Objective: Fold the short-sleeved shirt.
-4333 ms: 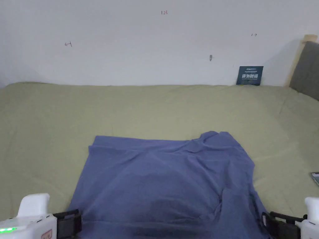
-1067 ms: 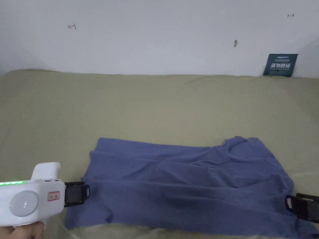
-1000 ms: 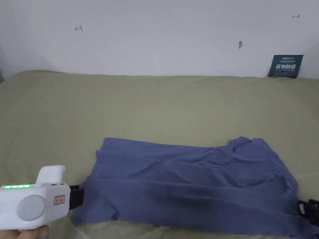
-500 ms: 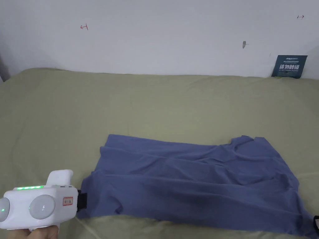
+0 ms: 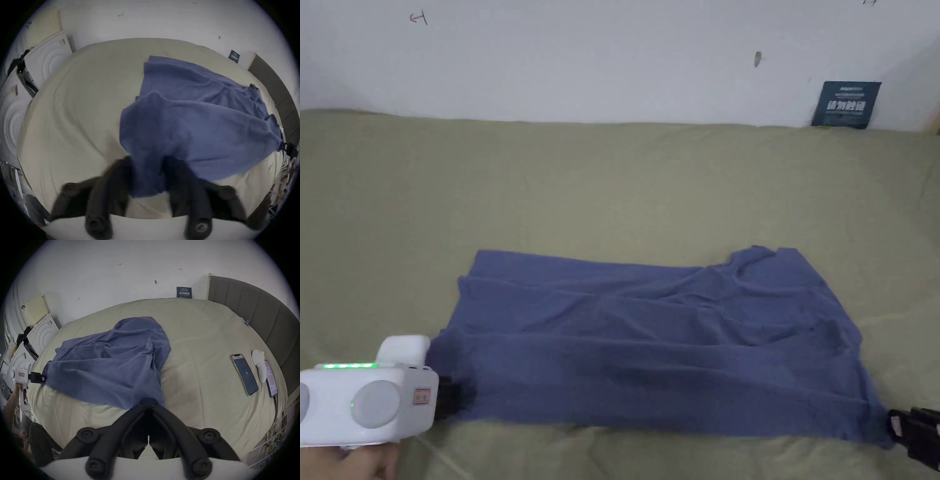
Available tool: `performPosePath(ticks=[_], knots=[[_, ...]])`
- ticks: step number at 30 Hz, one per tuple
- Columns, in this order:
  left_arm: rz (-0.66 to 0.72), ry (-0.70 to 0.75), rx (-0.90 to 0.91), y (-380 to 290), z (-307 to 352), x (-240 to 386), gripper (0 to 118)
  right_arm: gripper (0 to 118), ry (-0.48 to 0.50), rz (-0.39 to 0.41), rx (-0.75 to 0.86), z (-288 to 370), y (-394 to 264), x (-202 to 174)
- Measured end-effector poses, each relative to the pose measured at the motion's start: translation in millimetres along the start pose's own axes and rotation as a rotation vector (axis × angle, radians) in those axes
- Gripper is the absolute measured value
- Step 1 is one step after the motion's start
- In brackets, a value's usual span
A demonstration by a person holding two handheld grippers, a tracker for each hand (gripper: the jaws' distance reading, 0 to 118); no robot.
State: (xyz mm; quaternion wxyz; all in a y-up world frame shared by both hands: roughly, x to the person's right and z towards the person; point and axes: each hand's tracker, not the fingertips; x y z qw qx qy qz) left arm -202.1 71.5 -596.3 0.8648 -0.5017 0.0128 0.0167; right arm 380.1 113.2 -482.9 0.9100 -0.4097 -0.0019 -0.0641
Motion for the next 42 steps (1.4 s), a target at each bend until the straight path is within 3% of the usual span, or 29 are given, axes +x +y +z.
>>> performPosePath(ticks=[2,3,5,6,7,15,16,17,18,23,30,35,42], knots=[[0.012,-0.007,0.012,0,3,1,9,2,0.005,0.0,0.004,4,1,5],[0.004,-0.004,0.008,0,3,2,9,23,0.012,-0.003,0.009,5,2,5],[0.009,-0.007,0.014,1,3,0,9,88,0.02,-0.005,0.015,7,5,4],[0.025,-0.013,0.004,2,2,-2,9,107,0.02,0.002,0.005,2,6,2],[0.047,-0.02,0.006,2,2,-3,9,108,0.031,0.003,0.007,-1,7,1],[0.049,-0.022,0.003,-1,13,5,9,103,0.037,0.028,-0.105,-53,13,4],[0.049,-0.024,0.0,0,13,5,9,93,0.038,0.021,-0.103,-53,13,7],[0.047,-0.025,0.0,0,16,5,9,58,0.036,0.015,-0.103,-49,12,10],[0.046,-0.027,0.004,0,20,4,9,9,0.035,0.014,-0.104,-47,12,11],[0.023,-0.022,0.02,-1,41,2,9,8,0.055,0.047,-0.077,-14,8,4],[-0.026,-0.01,0.009,-32,85,-14,9,8,0.09,0.032,-0.069,32,-13,11],[0.022,-0.046,-0.013,-77,111,-34,9,8,0.103,0.071,-0.096,67,-51,6],[0.053,-0.059,-0.028,-111,120,-54,9,11,0.121,0.057,-0.168,77,-99,4]])
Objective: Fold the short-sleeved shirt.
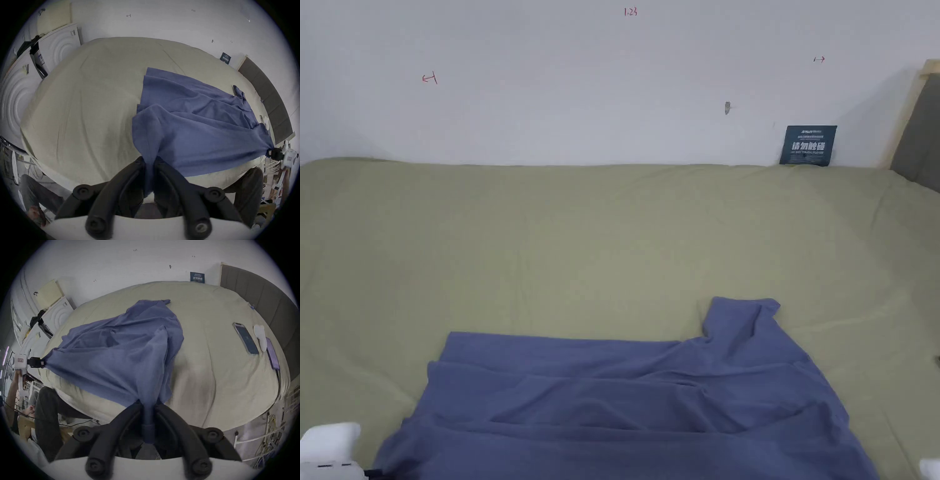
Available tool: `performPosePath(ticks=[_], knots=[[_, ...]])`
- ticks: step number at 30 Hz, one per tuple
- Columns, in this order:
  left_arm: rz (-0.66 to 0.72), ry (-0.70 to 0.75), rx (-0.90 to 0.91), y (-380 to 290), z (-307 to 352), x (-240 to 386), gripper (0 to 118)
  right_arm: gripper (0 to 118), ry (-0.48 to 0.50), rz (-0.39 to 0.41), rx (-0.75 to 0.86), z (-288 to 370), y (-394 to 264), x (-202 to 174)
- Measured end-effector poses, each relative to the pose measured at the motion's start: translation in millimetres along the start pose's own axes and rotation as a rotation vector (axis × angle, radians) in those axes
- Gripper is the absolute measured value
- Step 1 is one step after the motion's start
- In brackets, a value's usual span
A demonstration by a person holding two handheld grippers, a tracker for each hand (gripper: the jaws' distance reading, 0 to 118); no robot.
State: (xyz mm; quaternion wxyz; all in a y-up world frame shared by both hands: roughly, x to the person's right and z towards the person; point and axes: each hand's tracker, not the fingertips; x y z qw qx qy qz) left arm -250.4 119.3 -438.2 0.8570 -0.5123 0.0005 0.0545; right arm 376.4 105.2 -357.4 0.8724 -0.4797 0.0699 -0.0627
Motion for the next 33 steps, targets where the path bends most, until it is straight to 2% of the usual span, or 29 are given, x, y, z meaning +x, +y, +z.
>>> performPosePath(ticks=[1,2,3,4,5,6,7,8,11,13,14,15,16,17,18,20,28,29,30,31,32,33], knots=[[-0.001,0.003,-0.003,-1,-2,0,13,26,0.004,-0.013,-0.016,-4,-1,0],[-0.004,-0.002,-0.002,-2,-4,1,13,26,0.003,-0.022,-0.028,-7,-2,0],[0.006,-0.007,-0.004,-2,-7,0,19,35,-0.023,-0.035,-0.025,-10,-3,0],[0.015,0.005,-0.012,0,-9,0,40,54,-0.045,-0.038,-0.015,-9,-2,-2],[0.014,0.013,-0.015,1,-12,-2,82,77,-0.055,-0.025,0.023,-5,0,-2],[0.016,0.018,0.002,-1,-10,-1,118,88,-0.038,-0.044,0.069,1,3,-1],[0.035,0.013,0.081,0,-4,-3,118,88,-0.048,-0.074,0.09,8,6,-1],[0.03,0.033,0.086,7,-1,-3,118,88,-0.048,-0.102,0.111,14,13,-2],[0.039,0.013,0.164,24,10,5,118,88,-0.054,-0.093,0.219,29,35,-8],[0.051,-0.004,0.222,40,15,9,114,85,-0.063,-0.088,0.288,35,51,-14],[0.05,-0.021,0.259,45,21,18,107,83,-0.058,-0.091,0.333,37,58,-16],[0.042,-0.024,0.282,54,20,22,80,55,-0.067,-0.091,0.363,38,66,-18],[0.033,-0.017,0.29,63,17,26,45,16,-0.093,-0.086,0.392,37,73,-20],[0.018,0.004,0.286,74,10,31,10,1,-0.122,-0.074,0.412,34,82,-22],[0.011,0.007,0.293,81,5,38,1,1,-0.131,-0.089,0.438,30,90,-22],[-0.002,0.001,0.277,102,-12,44,1,1,-0.094,-0.095,0.401,23,102,-21],[-0.043,0.055,0.118,177,-102,51,1,1,-0.12,-0.116,0.313,-32,137,-2],[-0.031,0.061,0.122,184,-112,49,12,1,-0.125,-0.112,0.297,-39,139,1],[-0.02,0.059,0.115,189,-123,47,60,1,-0.125,-0.111,0.284,-46,141,2],[-0.015,0.063,0.1,194,-130,46,100,1,-0.121,-0.112,0.274,-51,143,6],[-0.018,0.075,0.056,200,-139,45,100,1,-0.12,-0.106,0.259,-58,145,8],[-0.008,0.084,0.032,203,-149,43,112,1,-0.128,-0.098,0.247,-63,147,9]])
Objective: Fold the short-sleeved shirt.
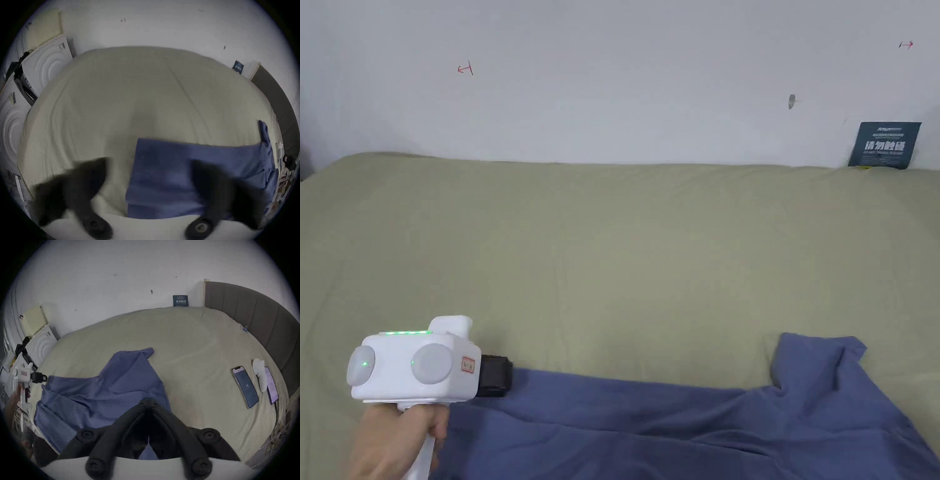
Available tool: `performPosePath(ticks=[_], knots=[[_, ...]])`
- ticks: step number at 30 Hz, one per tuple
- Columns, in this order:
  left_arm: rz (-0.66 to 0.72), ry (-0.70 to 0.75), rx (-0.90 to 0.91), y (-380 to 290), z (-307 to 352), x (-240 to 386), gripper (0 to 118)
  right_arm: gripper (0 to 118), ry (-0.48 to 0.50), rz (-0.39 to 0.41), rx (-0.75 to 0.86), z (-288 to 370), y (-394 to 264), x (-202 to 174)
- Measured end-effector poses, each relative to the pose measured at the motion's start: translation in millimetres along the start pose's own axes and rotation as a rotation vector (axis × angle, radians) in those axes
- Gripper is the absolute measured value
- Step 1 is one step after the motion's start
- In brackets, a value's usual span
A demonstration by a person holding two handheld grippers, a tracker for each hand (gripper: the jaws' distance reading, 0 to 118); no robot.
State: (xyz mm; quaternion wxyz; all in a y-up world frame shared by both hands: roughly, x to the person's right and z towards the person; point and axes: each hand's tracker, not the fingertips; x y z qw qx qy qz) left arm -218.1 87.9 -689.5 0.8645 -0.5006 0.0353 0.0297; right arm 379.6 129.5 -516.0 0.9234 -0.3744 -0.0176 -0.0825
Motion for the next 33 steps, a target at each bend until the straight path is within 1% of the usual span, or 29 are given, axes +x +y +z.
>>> performPosePath(ticks=[1,2,3,8,11,12,13,14,15,16,17,18,19,20,21,22,23,24,25,26,29,31,32,33], knots=[[-0.004,-0.001,0.002,2,-7,-1,118,1,-0.002,0.007,-0.008,-5,0,0],[-0.011,-0.019,0.008,7,-10,-2,116,1,-0.002,0.011,-0.016,-10,1,1],[-0.019,-0.004,-0.029,10,-17,-1,115,1,0.0,0.011,-0.024,-15,1,1],[-0.046,0.042,-0.049,7,-43,0,114,1,0.01,0.032,-0.06,-28,2,-1],[-0.049,0.007,-0.055,5,-32,3,90,1,0.011,0.047,-0.072,-33,4,0],[-0.061,0.005,-0.044,6,-27,3,70,1,0.011,0.05,-0.075,-34,5,1],[-0.068,-0.015,-0.04,7,-20,5,53,1,0.009,0.052,-0.078,-36,7,2],[-0.077,-0.028,-0.032,8,-17,4,30,1,0.007,0.054,-0.083,-38,9,4],[-0.087,-0.027,-0.03,8,-15,4,4,2,0.007,0.054,-0.087,-40,11,5],[-0.099,-0.028,-0.029,8,-14,4,3,2,0.007,0.053,-0.091,-42,14,7],[-0.094,-0.077,-0.04,10,-16,3,3,3,0.007,0.054,-0.096,-44,18,9],[-0.092,-0.056,-0.044,10,-17,5,3,4,0.007,0.054,-0.102,-50,22,18],[-0.104,-0.04,-0.036,9,-16,7,3,10,0.006,0.056,-0.107,-53,26,19],[-0.116,-0.041,-0.035,9,-17,8,3,31,0.006,0.061,-0.12,-58,30,21],[-0.113,-0.04,-0.04,8,-17,10,3,72,0.008,0.068,-0.141,-64,35,22],[-0.116,-0.038,-0.045,8,-19,11,3,96,0.018,0.075,-0.169,-72,39,23],[-0.117,-0.035,-0.046,8,-19,11,3,106,0.021,0.085,-0.199,-80,42,24],[-0.115,-0.033,-0.04,8,-19,11,3,107,0.049,0.078,-0.226,-88,45,25],[-0.107,-0.035,-0.041,9,-20,10,3,107,0.056,0.076,-0.234,-95,49,25],[-0.096,-0.038,-0.042,10,-21,9,3,107,0.049,0.081,-0.25,-104,52,23],[-0.077,-0.046,-0.045,10,-25,6,3,106,0.001,0.133,-0.296,-134,58,20],[-0.07,-0.047,-0.044,10,-25,6,3,105,-0.021,0.142,-0.344,-151,59,17],[-0.072,-0.046,-0.044,10,-25,6,3,103,-0.023,0.142,-0.362,-156,59,19],[-0.077,-0.043,-0.043,9,-23,8,3,89,-0.05,0.147,-0.354,-156,58,18]])
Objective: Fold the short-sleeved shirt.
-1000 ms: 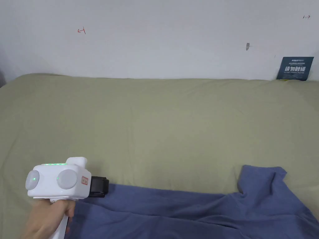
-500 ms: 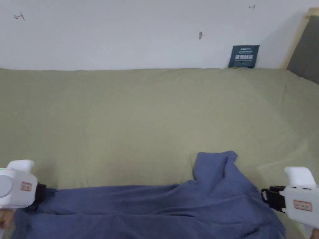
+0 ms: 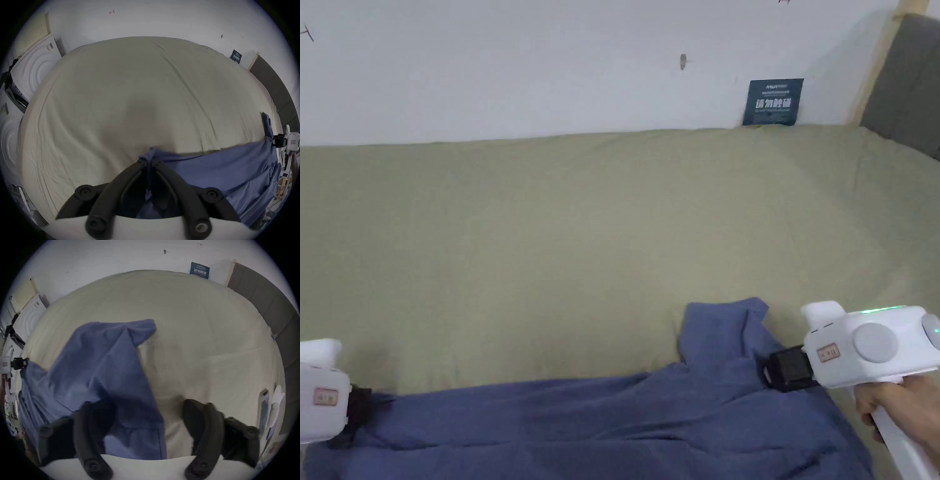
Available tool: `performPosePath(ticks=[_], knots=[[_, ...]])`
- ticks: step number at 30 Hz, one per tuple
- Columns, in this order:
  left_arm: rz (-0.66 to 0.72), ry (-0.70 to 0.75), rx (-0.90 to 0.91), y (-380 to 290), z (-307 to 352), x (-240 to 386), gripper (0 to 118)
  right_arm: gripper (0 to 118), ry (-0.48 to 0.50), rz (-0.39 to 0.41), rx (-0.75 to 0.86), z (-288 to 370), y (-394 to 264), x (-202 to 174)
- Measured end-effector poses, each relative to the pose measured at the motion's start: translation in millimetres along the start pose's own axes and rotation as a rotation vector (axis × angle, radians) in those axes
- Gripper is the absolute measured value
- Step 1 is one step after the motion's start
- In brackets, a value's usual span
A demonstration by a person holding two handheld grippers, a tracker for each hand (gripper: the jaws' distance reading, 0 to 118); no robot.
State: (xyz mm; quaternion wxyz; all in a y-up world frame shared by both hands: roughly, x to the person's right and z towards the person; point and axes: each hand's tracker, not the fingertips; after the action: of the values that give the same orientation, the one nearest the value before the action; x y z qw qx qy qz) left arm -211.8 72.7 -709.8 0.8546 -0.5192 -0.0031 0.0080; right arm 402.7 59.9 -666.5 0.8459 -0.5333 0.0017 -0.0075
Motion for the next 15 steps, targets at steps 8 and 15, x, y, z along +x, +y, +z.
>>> performPosePath(ticks=[8,15], knots=[[-0.002,-0.01,0.035,-6,42,-5,3,3,0.07,0.03,0.138,65,-18,1],[0.004,-0.043,0.147,-22,121,-18,3,3,0.122,-0.001,0.266,150,-43,-1]])
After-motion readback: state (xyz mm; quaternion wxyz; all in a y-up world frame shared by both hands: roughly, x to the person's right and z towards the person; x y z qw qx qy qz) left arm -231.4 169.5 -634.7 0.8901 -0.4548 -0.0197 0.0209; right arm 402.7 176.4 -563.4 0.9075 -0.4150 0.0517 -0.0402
